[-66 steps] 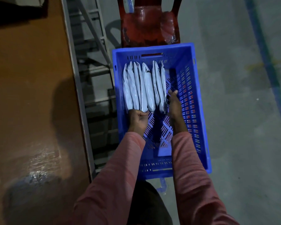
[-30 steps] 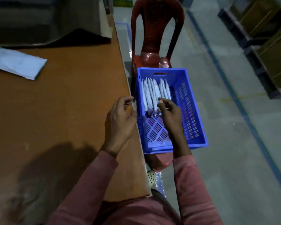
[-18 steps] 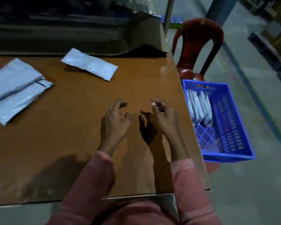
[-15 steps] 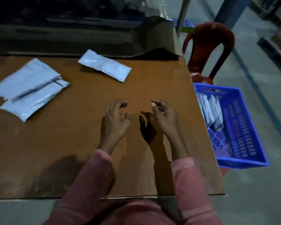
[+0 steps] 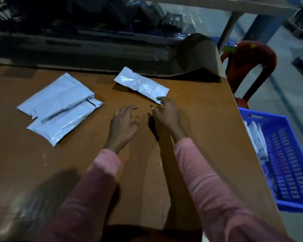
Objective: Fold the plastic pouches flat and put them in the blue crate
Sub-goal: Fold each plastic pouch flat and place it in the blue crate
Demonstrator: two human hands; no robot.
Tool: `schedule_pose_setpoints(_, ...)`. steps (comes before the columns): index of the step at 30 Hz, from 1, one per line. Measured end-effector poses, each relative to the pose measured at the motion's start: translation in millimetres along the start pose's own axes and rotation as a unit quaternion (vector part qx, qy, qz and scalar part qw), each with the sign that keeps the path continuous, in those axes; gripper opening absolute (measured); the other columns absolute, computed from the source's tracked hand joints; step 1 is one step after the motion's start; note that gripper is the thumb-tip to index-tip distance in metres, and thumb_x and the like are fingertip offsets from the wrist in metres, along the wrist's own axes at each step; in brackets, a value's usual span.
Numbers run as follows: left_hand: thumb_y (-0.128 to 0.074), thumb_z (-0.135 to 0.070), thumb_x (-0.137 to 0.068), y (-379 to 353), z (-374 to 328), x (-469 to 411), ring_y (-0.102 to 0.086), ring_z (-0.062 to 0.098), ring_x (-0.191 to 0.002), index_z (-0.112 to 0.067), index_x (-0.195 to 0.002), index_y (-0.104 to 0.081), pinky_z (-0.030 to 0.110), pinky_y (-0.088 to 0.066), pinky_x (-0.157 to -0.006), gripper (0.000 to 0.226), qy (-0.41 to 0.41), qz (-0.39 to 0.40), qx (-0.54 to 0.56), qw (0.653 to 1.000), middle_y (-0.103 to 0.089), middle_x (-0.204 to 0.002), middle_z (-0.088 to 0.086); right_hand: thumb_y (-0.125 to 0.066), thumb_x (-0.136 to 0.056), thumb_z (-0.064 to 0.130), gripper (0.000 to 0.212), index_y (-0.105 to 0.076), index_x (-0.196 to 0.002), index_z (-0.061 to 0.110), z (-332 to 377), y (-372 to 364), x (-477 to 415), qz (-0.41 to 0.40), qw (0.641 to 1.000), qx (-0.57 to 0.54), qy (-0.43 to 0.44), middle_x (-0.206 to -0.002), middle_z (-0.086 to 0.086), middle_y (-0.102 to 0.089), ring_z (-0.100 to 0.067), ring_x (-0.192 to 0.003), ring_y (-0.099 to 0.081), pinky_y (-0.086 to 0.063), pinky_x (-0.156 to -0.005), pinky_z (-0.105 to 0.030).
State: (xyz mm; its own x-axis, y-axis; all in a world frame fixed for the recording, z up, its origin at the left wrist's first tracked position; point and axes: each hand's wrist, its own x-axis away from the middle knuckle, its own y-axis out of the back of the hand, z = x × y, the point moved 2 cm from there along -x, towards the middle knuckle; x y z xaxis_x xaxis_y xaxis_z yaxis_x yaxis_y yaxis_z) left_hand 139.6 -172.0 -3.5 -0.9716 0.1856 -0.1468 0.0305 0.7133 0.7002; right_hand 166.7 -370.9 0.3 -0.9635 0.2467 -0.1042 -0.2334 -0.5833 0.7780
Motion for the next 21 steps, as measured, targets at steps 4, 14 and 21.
schedule_pose_setpoints(4,-0.065,-0.02,-0.091,0.2,5.2,-29.9,-0.041,0.021,-0.132,-0.033,-0.138,-0.05,0.053,-0.051,-0.101,0.052,0.007,-0.008,0.0,1.0,-0.052,-0.135,-0.002,-0.076,-0.083,0.033,0.069,-0.047,-0.145,0.028,17.4,-18.2,-44.3,0.015,0.996,0.087,0.002,-0.146,-0.011,-0.042,-0.032,-0.134,-0.036,-0.039,-0.106,-0.041)
schedule_pose_setpoints(14,-0.064,-0.019,-0.092,-9.5,-2.3,-34.1,-0.04,0.02,-0.131,-0.032,-0.14,-0.051,0.054,-0.047,-0.103,0.051,0.006,0.0,0.021,1.0,-0.054,-0.133,-0.004,-0.061,-0.083,0.02,0.039,-0.067,-0.122,0.016,15.7,-22.7,-72.9,-0.054,0.988,0.135,0.048,-0.113,-0.01,-0.066,-0.033,-0.11,-0.057,-0.048,-0.079,-0.039)
schedule_pose_setpoints(21,-0.063,-0.008,-0.088,-13.9,-59.9,17.1,-0.037,0.022,-0.135,-0.02,-0.137,-0.056,0.046,-0.045,-0.107,0.051,-0.115,-0.044,-0.023,0.992,-0.052,-0.136,0.002,-0.068,-0.075,0.012,0.031,-0.076,-0.105,0.012,-29.0,33.0,8.5,-0.245,0.965,0.03,0.085,-0.094,-0.009,-0.071,-0.034,-0.09,-0.062,-0.052,-0.08,-0.041)
